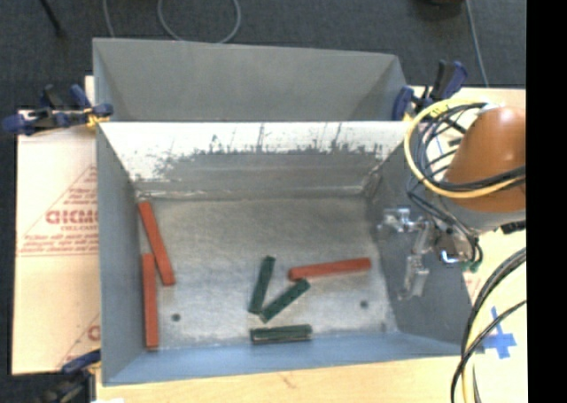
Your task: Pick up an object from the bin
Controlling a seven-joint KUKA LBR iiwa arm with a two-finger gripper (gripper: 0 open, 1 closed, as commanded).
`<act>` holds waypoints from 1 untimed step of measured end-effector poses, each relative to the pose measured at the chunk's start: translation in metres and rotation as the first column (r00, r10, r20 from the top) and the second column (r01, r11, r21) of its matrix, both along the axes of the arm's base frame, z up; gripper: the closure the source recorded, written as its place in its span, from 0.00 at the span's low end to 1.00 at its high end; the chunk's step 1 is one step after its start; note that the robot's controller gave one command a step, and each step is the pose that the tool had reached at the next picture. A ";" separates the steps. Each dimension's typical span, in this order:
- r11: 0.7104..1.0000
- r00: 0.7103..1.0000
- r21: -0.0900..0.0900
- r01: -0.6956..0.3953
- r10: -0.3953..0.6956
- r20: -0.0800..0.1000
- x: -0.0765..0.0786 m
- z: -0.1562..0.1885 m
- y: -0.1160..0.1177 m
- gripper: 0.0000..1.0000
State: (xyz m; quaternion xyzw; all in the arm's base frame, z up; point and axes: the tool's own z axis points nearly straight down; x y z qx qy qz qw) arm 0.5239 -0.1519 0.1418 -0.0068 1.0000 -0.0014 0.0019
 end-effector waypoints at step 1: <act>1.000 1.000 0.004 -0.011 0.011 -0.002 -0.028 -0.069 0.044 0.00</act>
Offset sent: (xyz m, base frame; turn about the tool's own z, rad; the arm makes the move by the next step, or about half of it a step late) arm -0.0283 0.0426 -0.0672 -0.0072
